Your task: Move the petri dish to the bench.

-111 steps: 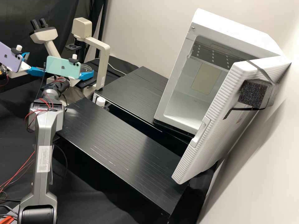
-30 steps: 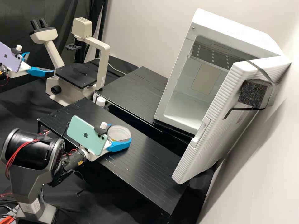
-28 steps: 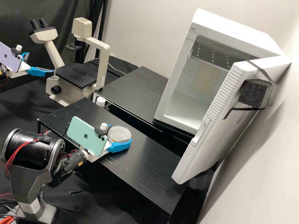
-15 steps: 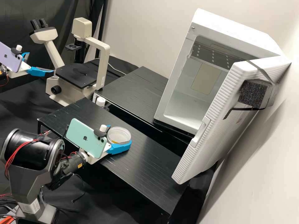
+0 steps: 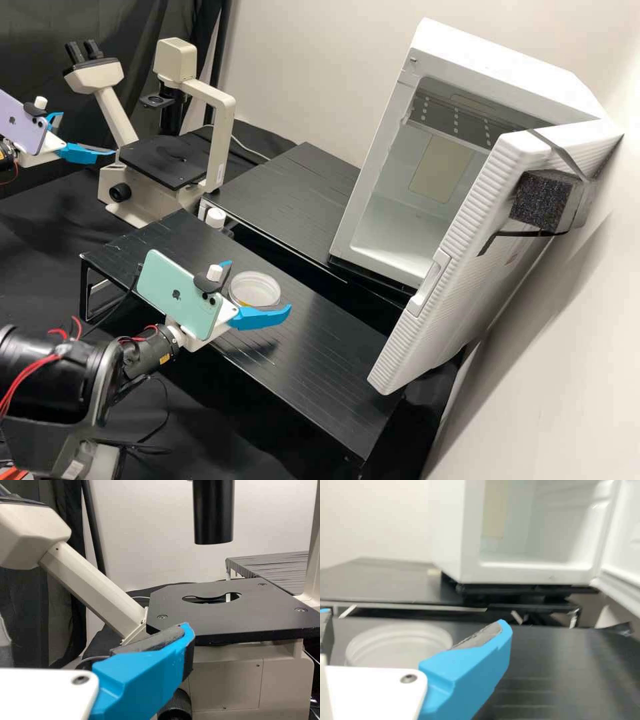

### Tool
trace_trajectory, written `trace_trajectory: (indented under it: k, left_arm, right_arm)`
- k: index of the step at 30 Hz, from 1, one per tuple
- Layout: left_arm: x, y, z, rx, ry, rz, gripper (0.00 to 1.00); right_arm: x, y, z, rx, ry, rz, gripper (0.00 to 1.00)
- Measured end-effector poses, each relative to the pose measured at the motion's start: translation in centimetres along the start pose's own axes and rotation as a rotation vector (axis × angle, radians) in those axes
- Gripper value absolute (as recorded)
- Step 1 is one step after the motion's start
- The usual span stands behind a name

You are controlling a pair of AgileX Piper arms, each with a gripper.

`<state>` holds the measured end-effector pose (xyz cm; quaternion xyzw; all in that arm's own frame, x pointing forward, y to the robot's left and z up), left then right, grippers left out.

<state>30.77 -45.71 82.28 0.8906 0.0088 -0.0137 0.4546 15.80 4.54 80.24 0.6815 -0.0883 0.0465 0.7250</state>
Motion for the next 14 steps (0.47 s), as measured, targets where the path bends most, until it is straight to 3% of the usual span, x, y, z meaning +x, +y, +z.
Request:
trace_trajectory:
  k: [4,8,14]
  left_arm:
    - [0.0,0.0,0.0,0.000,0.000,0.000,1.00]
    - [0.0,0.0,0.0,0.000,0.000,0.000,1.00]
    - [0.0,0.0,0.0,0.000,0.000,0.000,1.00]
  right_arm:
    - [-0.7,0.9,-0.6,0.007,0.045,0.032,1.00]
    - [-1.1,1.6,-1.1,0.048,0.092,0.053,1.00]
    - [-1.0,1.8,-1.7,0.168,0.175,0.043,1.00]
